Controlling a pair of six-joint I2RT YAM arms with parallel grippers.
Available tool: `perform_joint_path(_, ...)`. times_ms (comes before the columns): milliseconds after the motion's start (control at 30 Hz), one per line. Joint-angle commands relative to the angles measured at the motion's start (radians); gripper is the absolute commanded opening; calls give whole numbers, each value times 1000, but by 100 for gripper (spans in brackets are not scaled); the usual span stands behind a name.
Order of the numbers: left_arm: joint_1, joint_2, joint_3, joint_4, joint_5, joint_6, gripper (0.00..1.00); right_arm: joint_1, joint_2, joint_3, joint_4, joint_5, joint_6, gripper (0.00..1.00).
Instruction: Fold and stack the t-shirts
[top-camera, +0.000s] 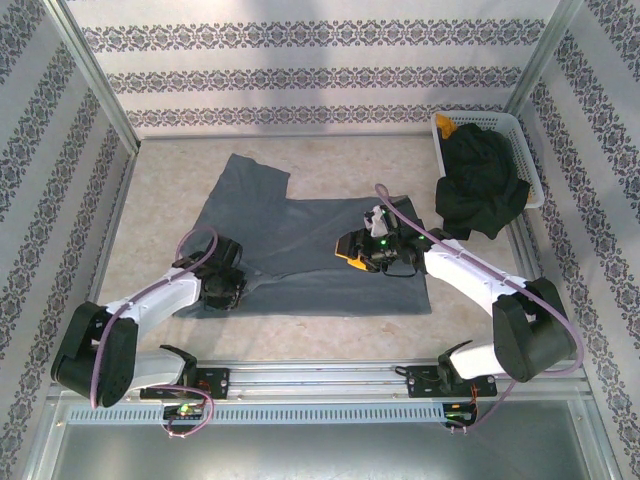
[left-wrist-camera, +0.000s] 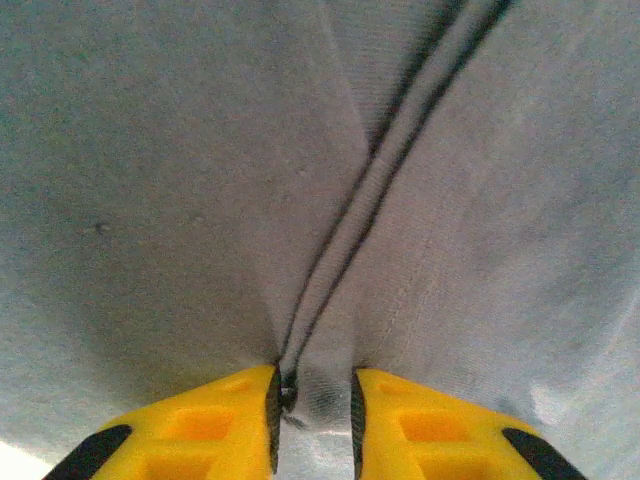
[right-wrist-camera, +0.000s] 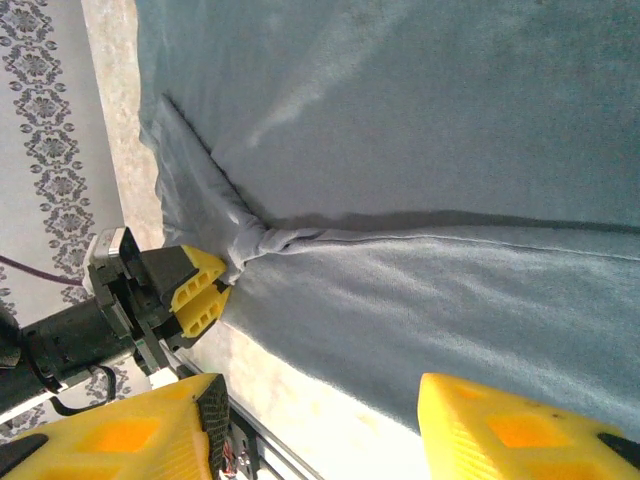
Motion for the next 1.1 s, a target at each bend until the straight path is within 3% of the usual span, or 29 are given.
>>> perform_joint_path(0, -15, 8, 44, 23, -33, 14, 16, 4, 9, 17, -1, -8, 3, 53)
perform_joint_path(100, -14, 8, 74, -2, -49, 42, 0, -3, 7, 15, -11, -3, 3, 52)
perform_joint_path(433, -15, 116, 226, 0, -58, 190, 0, -61, -11, -6, -18, -5, 15, 50)
perform_joint_path(1067, -47, 560, 707, -185, 12, 687, 0, -111, -14, -29, -22, -38, 27, 47)
